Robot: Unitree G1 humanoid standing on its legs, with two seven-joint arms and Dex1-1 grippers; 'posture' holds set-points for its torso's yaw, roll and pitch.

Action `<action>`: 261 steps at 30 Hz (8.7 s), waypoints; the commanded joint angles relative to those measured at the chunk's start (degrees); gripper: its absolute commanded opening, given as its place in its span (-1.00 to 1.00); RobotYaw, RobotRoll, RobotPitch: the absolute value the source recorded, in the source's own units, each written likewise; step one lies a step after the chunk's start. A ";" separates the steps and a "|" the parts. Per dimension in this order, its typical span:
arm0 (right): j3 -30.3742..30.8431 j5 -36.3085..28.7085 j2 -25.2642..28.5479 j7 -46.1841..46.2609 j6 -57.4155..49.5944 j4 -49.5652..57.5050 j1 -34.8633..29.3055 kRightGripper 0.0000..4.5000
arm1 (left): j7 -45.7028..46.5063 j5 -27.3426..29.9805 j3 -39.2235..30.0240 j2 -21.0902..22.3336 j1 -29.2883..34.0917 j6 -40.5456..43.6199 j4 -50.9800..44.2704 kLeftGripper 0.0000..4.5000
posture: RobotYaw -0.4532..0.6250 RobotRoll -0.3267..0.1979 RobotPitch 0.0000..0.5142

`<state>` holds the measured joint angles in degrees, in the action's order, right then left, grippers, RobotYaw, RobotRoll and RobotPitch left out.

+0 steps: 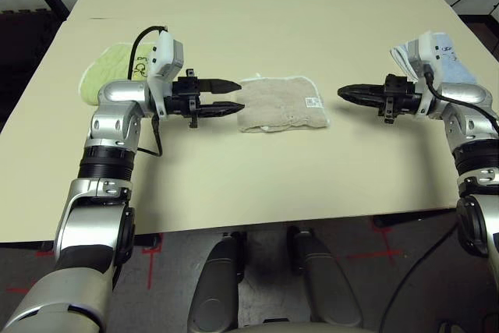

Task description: Fold the towel and set it aside.

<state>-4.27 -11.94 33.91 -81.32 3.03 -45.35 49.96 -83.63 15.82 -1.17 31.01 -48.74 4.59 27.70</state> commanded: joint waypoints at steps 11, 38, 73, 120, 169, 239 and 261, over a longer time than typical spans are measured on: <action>-3.90 -10.63 3.10 8.51 -51.55 7.22 0.41 0.98 | -1.18 1.97 0.96 1.83 2.80 0.25 -4.66 1.00 | -0.11 0.25 -0.11; -14.21 -23.26 -1.67 30.06 -83.58 6.96 1.47 0.98 | 1.55 3.78 1.29 2.86 4.98 5.16 -10.92 1.00 | -0.03 0.25 -0.11; -6.90 -19.79 -7.08 31.09 -74.57 0.31 5.93 0.27 | 2.26 3.71 2.01 3.47 4.65 6.22 -11.28 1.00 | 0.00 0.25 -0.09; -3.03 -16.23 -10.88 28.44 -72.32 -6.86 11.25 0.98 | 3.47 5.25 2.74 4.28 7.02 9.75 -15.45 1.00 | 0.03 0.25 -0.06; -28.14 -20.95 -8.28 46.88 -18.50 -13.29 19.35 -0.98 | 6.61 4.14 1.88 2.50 4.66 4.70 -6.57 1.00 | -0.18 0.25 -0.08; -27.34 -10.76 2.52 50.84 1.41 -28.44 24.57 -0.98 | 18.74 5.83 -3.61 1.50 6.01 5.48 -8.60 1.00 | -0.15 0.25 0.40; -27.60 -10.64 1.50 50.19 1.55 -28.32 23.74 -0.98 | 18.35 5.22 -3.24 1.97 4.20 3.75 -5.51 1.00 | -0.15 0.25 0.34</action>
<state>-31.61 -22.50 35.03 -30.97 3.94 -73.50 73.84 -64.40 21.26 -4.43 32.49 -44.63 8.92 21.37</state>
